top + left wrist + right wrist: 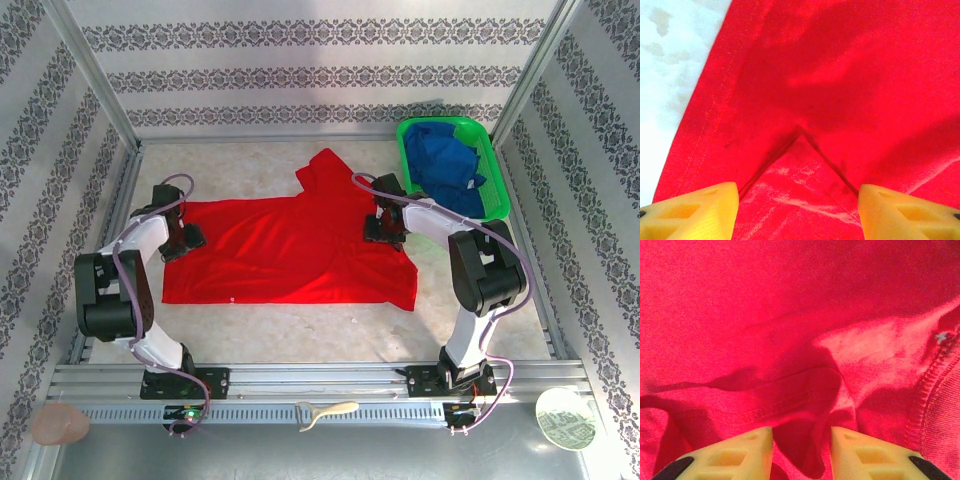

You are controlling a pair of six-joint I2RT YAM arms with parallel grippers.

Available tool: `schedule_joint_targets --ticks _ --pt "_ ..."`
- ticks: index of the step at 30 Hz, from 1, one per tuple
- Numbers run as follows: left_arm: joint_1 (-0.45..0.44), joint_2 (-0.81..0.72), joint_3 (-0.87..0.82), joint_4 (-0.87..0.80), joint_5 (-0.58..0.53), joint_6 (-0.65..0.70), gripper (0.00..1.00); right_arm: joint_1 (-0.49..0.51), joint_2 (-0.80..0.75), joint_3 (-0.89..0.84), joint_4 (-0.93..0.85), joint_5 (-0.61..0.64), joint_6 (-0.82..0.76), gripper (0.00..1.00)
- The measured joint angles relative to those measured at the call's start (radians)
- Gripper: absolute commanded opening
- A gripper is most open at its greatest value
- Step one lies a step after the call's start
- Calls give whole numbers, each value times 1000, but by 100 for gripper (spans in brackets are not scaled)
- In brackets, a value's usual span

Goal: Fold the inside-out t-shirt

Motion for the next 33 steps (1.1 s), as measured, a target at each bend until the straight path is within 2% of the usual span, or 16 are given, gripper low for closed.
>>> schedule_joint_targets --ticks 8,11,13,17,20,26,28,33 --pt "-27 90 58 -14 -68 38 65 0 -9 -4 24 -20 1 36" --pt "-31 119 76 -14 -82 50 51 0 -11 -14 31 -22 3 36" --pt "-36 137 82 -14 -89 58 50 -3 -11 -21 34 -26 3 36" --pt "-43 161 84 -14 -92 66 25 -7 -11 -25 37 -29 7 36" --pt "-47 162 86 -14 -92 68 11 -7 -11 -25 40 -29 11 35" --pt "-51 161 86 -14 -105 68 10 -13 -11 -25 40 -41 22 35" --pt "-51 153 86 -16 -117 63 6 -13 -11 -25 41 -43 22 35" --pt "-51 38 41 -18 -156 37 5 -13 -11 -25 46 -47 22 34"
